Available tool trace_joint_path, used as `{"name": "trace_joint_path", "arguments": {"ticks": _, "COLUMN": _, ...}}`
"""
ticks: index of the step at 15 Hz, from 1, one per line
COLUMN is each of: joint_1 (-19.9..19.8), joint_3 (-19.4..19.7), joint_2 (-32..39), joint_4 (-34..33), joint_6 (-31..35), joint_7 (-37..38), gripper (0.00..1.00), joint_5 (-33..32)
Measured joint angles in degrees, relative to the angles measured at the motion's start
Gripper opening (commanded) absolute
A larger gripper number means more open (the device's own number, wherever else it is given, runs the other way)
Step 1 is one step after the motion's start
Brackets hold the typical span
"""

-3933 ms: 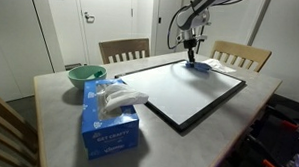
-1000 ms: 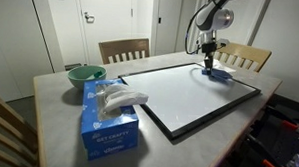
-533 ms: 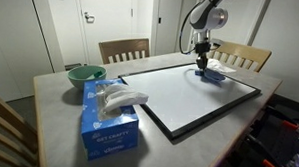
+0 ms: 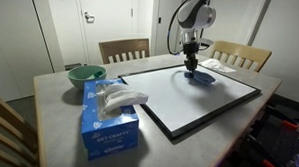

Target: Use the cloth to wipe the whiteboard

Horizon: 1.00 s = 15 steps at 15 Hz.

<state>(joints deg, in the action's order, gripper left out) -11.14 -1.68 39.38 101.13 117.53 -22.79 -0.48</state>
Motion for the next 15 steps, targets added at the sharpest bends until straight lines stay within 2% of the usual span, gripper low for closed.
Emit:
{"name": "trace_joint_path", "arguments": {"ticks": 8, "joint_1": 4.69, "joint_3": -1.7, "joint_2": 1.66, "joint_4": -3.66, "joint_6": -5.42, "joint_7": 3.74, "gripper": 0.02, "joint_5": 0.21}}
{"name": "trace_joint_path", "arguments": {"ticks": 15, "joint_1": 6.85, "joint_3": -2.66, "joint_2": 3.94, "joint_4": -8.22, "joint_6": -10.24, "joint_7": 3.93, "gripper": 0.02, "joint_5": 0.21}}
